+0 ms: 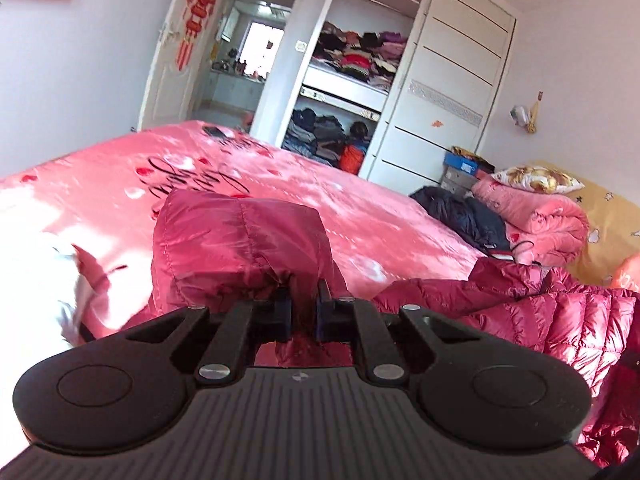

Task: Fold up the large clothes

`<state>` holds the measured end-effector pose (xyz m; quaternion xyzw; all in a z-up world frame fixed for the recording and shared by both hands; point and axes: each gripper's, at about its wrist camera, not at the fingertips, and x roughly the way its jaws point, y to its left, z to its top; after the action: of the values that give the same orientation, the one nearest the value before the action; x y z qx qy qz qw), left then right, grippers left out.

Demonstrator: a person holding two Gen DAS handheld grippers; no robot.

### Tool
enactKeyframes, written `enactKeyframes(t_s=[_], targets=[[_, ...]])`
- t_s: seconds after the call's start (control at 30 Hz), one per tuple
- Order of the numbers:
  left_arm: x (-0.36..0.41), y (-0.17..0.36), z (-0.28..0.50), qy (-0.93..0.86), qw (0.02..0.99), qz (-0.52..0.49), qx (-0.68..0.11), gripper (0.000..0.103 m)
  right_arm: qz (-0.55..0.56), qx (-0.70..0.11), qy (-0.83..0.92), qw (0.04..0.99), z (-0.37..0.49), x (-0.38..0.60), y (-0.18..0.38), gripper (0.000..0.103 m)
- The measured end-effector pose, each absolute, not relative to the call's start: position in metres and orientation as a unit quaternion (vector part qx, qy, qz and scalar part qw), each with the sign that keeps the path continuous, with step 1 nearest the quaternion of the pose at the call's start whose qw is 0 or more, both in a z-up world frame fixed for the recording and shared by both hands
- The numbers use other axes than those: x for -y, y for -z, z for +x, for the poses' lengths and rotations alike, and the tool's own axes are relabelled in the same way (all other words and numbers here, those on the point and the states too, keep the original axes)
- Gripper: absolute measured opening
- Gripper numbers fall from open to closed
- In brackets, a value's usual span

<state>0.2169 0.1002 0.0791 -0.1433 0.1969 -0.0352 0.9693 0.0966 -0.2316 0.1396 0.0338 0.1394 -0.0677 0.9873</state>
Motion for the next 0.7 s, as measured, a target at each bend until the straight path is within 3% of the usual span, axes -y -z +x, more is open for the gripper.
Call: enactKeyframes(t_s=[0.23, 0.53, 0.7], targets=[[-0.128, -0.082, 0.226, -0.047, 0.977, -0.122, -0.169, 0.011, -0.005, -0.125, 0.030, 0.992, 0.167, 0.180, -0.140, 0.015], [-0.128, -0.051, 0.263, -0.086, 0.968, -0.090, -0.217, 0.015, -0.045, -0.178, 0.046, 0.982, 0.239, 0.142, -0.102, 0.018], [-0.138, -0.042, 0.249, -0.078, 0.967, -0.083, -0.227, 0.025, -0.058, -0.219, 0.051, 0.973, 0.235, 0.142, -0.081, 0.034]])
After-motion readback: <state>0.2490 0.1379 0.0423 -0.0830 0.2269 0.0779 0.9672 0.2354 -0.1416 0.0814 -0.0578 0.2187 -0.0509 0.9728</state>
